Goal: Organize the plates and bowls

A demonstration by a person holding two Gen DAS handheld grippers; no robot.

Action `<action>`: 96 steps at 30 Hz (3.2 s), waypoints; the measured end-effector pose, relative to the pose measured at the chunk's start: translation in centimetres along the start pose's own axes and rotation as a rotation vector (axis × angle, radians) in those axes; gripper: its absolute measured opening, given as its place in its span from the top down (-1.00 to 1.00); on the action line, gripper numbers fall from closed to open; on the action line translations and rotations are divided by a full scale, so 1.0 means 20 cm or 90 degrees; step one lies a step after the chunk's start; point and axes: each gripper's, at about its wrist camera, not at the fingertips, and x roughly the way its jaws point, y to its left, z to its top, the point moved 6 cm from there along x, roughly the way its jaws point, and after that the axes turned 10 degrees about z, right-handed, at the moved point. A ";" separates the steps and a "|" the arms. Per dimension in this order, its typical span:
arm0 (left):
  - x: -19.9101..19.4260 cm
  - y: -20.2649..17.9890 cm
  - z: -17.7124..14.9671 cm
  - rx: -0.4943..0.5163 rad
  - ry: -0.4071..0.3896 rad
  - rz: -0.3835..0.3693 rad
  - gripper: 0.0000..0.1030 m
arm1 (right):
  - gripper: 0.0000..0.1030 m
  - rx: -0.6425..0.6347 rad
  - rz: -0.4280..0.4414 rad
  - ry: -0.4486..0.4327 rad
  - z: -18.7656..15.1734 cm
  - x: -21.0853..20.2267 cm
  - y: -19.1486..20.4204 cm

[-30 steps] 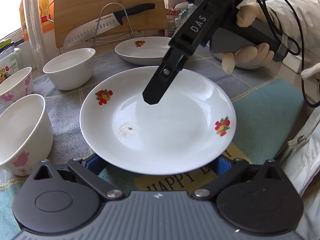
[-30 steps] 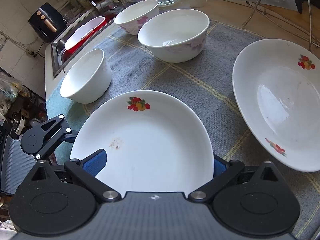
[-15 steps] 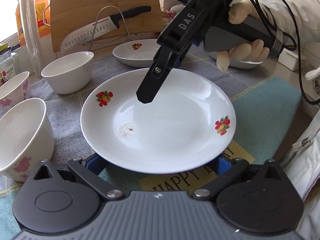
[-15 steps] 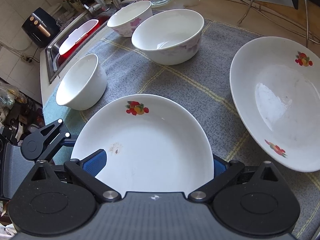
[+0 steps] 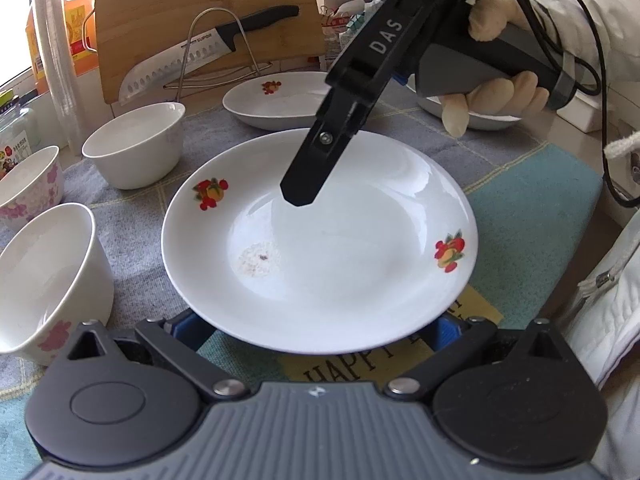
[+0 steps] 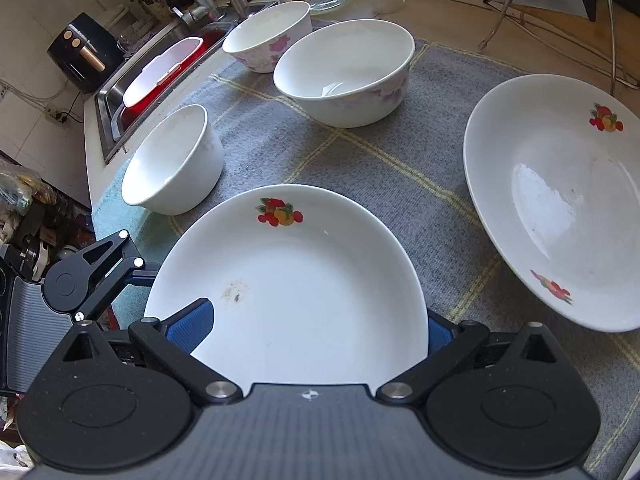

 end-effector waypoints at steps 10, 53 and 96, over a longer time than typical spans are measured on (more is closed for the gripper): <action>-0.05 -0.04 0.08 0.003 -0.004 -0.002 -0.99 | -1.00 -0.001 0.003 -0.016 -0.03 -0.11 0.01; 0.24 -0.74 0.72 0.129 -0.044 -0.094 -0.98 | -1.00 0.078 -0.088 -0.161 -0.45 -0.94 -0.55; 0.51 -0.93 0.89 0.173 -0.007 -0.154 -0.98 | -1.00 0.163 -0.111 -0.180 -0.66 -1.09 -0.90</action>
